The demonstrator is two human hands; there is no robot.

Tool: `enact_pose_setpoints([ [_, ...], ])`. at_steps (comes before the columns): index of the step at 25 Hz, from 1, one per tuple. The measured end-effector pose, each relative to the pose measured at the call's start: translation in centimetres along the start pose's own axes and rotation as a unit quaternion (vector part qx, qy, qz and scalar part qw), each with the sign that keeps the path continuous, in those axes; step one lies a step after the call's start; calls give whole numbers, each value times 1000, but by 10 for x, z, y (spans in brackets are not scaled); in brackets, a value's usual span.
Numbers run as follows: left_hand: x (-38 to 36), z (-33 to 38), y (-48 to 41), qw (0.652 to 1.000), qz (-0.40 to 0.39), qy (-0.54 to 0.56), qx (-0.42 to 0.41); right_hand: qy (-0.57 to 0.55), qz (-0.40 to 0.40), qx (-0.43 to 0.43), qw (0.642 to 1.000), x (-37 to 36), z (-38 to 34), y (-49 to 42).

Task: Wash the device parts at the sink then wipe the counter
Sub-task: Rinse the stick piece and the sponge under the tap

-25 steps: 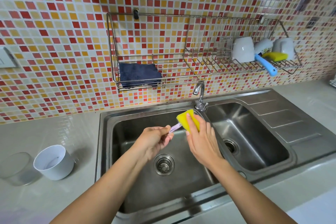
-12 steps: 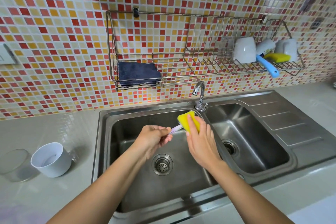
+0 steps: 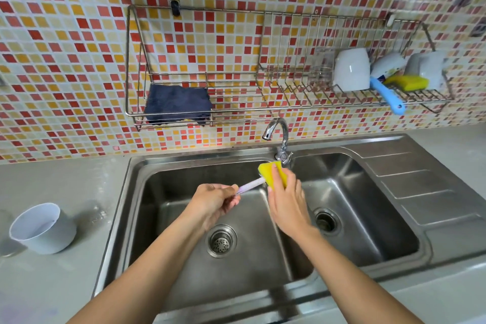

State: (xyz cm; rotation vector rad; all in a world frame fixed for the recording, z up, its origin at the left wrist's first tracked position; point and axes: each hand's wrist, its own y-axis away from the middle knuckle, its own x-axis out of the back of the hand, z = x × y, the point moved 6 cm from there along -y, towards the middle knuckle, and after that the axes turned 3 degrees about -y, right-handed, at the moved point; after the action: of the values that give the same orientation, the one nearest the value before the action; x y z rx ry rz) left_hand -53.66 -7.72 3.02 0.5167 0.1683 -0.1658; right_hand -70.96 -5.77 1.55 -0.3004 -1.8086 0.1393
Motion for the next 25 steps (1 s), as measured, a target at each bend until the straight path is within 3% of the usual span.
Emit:
enact_pose_setpoints([
  [6,0,-11,-29,997,71,-16,-33,47,-120,-57,990,-35,90,-58],
  [12,17,-14,-42,989,126,-57,-59,26,-190,-82,978,-71,112,-117],
  [25,18,-22,-56,985,156,-47,-53,52,-151,-16,987,-88,101,-114],
])
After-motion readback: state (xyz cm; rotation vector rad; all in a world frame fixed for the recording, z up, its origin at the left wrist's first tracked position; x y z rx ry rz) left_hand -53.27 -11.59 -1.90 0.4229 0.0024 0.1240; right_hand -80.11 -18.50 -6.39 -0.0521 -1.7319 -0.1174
